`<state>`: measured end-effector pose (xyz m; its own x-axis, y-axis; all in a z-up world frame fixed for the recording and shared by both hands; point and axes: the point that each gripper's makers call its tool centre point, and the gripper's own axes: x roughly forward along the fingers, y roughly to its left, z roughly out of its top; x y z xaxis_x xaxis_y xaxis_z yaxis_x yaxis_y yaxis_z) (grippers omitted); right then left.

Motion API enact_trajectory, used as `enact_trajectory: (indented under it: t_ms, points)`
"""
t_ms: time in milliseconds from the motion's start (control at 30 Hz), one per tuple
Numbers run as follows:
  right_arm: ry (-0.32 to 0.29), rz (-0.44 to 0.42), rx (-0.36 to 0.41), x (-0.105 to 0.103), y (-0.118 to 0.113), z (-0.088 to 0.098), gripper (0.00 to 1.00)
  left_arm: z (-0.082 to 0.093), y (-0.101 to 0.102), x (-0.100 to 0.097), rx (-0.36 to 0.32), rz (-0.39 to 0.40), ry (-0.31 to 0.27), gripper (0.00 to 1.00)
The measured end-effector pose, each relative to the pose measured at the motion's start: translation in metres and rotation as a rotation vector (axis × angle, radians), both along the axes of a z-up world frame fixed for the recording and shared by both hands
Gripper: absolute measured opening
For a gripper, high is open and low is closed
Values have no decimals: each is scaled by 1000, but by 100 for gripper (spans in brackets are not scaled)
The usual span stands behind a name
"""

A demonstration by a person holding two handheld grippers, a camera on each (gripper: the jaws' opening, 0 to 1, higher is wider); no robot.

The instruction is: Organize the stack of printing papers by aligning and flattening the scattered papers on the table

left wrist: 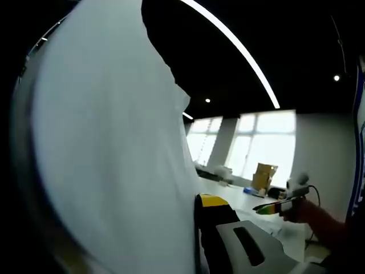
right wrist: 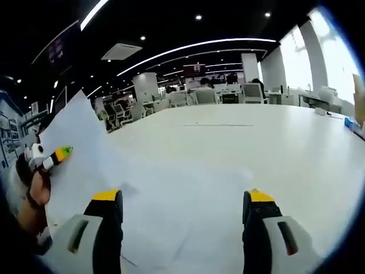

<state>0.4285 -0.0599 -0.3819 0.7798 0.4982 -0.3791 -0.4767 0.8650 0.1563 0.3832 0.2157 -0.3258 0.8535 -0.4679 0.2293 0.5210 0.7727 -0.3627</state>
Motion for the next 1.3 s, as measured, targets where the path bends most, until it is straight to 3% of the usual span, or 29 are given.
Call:
enact_trajectory:
  t_ms: [1300]
  points:
    - [9,26,-30,40,25,5,79,0,-1,-1,-5,-5,1,7]
